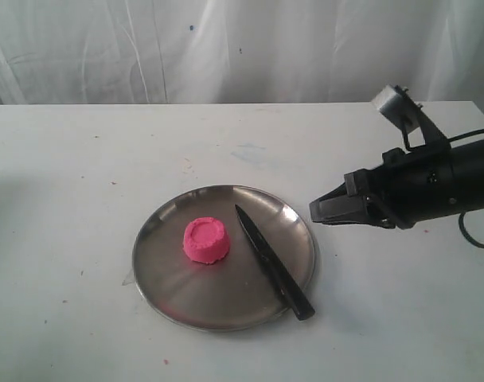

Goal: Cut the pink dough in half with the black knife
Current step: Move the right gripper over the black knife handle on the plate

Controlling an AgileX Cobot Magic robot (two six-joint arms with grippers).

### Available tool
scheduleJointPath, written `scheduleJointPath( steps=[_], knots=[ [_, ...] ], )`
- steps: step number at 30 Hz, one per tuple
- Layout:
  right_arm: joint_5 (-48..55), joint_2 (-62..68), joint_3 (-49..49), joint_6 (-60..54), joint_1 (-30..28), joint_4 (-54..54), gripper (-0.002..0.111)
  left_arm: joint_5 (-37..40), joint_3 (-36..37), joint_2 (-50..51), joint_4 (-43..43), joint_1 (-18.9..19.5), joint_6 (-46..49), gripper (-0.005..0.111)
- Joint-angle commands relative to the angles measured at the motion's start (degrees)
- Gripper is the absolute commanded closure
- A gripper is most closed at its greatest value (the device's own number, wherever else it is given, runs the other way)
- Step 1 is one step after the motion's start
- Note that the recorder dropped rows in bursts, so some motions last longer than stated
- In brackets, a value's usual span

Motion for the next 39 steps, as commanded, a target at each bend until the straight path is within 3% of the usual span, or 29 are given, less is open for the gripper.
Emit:
scheduleJointPath(
  steps=[1, 11, 39],
  knots=[
    [0.8, 2.4, 0.5, -3.5, -0.4, 2.1, 0.089, 0.0, 0.2, -0.3, -0.4, 0.1, 0.1, 0.107],
    [-0.6, 6.5, -0.5, -5.6, 2.6, 1.5, 0.065, 0.0, 0.2, -0.3, -0.4, 0.1, 0.1, 0.107],
    [-5.3, 22.4, -10.7, -1.5, 8.8, -10.0, 0.064, 0.0, 0.2, -0.3, -0.4, 0.1, 0.1, 0.107]
  ],
)
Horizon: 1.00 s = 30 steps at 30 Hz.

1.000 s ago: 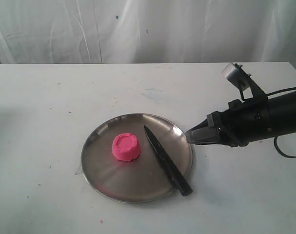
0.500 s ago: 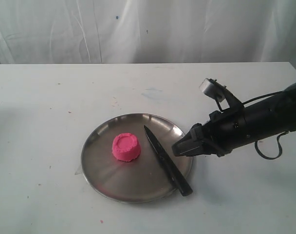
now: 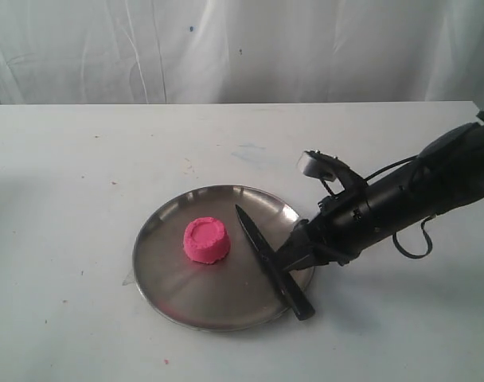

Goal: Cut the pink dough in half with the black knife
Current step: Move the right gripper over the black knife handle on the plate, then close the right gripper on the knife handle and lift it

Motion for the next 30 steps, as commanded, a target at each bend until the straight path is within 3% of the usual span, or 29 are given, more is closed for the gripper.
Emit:
scheduleJointPath(
  steps=[1, 26, 30],
  knots=[
    [-0.9, 2.0, -1.1, 1.2, 0.3, -2.1, 0.064, 0.0, 0.2, -0.3, -0.4, 0.1, 0.1, 0.107],
    [-2.9, 6.7, -2.4, 3.4, 3.8, -4.9, 0.059, 0.0, 0.2, -0.3, -0.4, 0.1, 0.1, 0.107],
    [-4.1, 6.7, -2.5, 6.6, 3.8, -6.5, 0.065, 0.0, 0.2, -0.3, -0.4, 0.1, 0.1, 0.107]
  ],
)
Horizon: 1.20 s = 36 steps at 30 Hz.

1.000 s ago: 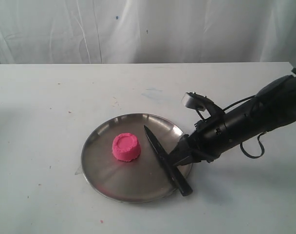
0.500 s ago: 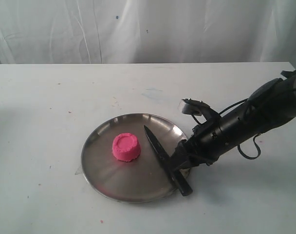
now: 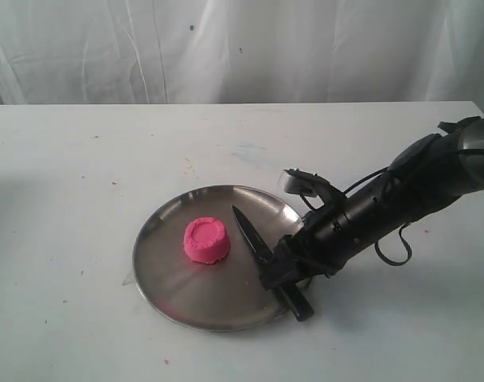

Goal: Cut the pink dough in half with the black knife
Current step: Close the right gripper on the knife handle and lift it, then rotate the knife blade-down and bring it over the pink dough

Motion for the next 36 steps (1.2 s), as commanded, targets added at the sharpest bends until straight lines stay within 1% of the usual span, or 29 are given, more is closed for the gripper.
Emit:
scheduleJointPath(
  steps=[1, 5, 9, 11, 16, 18, 24, 31, 36],
  knots=[
    [-2.2, 1.2, 0.2, 2.8, 0.2, -3.4, 0.067, 0.0, 0.2, -0.3, -0.4, 0.1, 0.1, 0.107],
    [-1.8, 1.2, 0.2, 4.2, 0.2, -4.5, 0.071, 0.0, 0.2, -0.3, -0.4, 0.1, 0.1, 0.107],
    [-1.4, 1.2, 0.2, 4.5, 0.2, -4.6, 0.082, 0.0, 0.2, -0.3, -0.4, 0.1, 0.1, 0.107],
    [-0.6, 1.2, 0.2, 4.5, 0.2, -2.3, 0.09, 0.0, 0.2, -0.3, -0.4, 0.1, 0.1, 0.107],
    [-0.5, 1.2, -0.6, 4.5, 0.2, -1.5, 0.1, 0.0, 0.2, -0.3, -0.4, 0.1, 0.1, 0.107],
    [-0.5, 1.2, -0.6, 4.5, 0.1, -0.7, 0.101, 0.0, 0.2, -0.3, -0.4, 0.1, 0.1, 0.107],
    [-0.4, 0.5, -1.6, 4.5, 0.1, -0.7, 0.102, 0.0, 0.2, -0.3, -0.4, 0.1, 0.1, 0.107],
    [-2.1, -4.4, -1.6, 4.3, -1.1, -1.6, 0.102, 0.0, 0.2, -0.3, -0.4, 0.1, 0.1, 0.107],
    [-2.9, -9.1, -1.6, 4.8, -1.3, -4.6, 0.103, 0.0, 0.2, -0.3, -0.4, 0.1, 0.1, 0.107]
  ],
)
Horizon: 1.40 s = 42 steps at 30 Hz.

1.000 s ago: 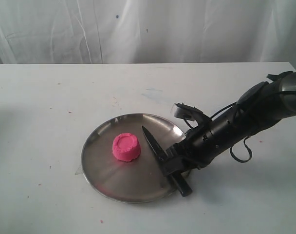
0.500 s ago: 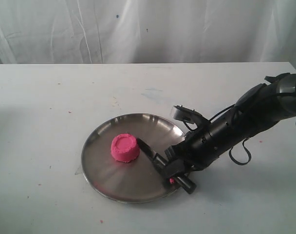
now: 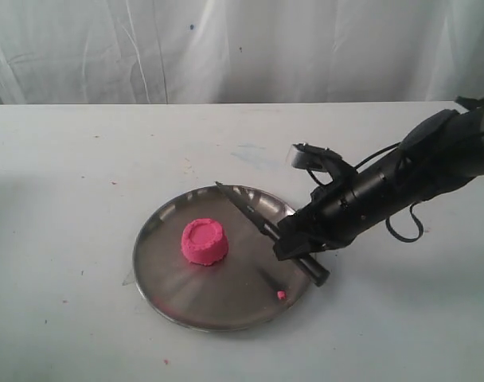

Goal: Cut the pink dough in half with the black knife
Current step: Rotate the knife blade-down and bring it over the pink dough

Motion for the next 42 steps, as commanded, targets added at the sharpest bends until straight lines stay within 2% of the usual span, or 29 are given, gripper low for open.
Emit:
scheduleJointPath(
  steps=[1, 7, 19, 27, 42],
  knots=[
    [-0.8, -4.9, -0.4, 0.6, -0.1, -3.3, 0.104, 0.0, 0.2, -0.3, -0.4, 0.1, 0.1, 0.107],
    [-4.7, -11.1, -0.4, 11.1, 3.8, -18.1, 0.106, 0.0, 0.2, -0.3, -0.4, 0.1, 0.2, 0.107],
    [-8.3, -15.5, 0.0, 34.6, 19.2, -45.8, 0.106, 0.0, 0.2, -0.3, -0.4, 0.1, 0.2, 0.107],
    [-12.6, -15.5, 1.6, 38.2, 24.3, -49.7, 0.106, 0.0, 0.2, -0.3, -0.4, 0.1, 0.2, 0.107],
    [-14.5, -15.5, 1.6, 41.6, 24.5, -49.7, 0.106, 0.0, 0.2, -0.3, -0.4, 0.1, 0.2, 0.107]
  ],
)
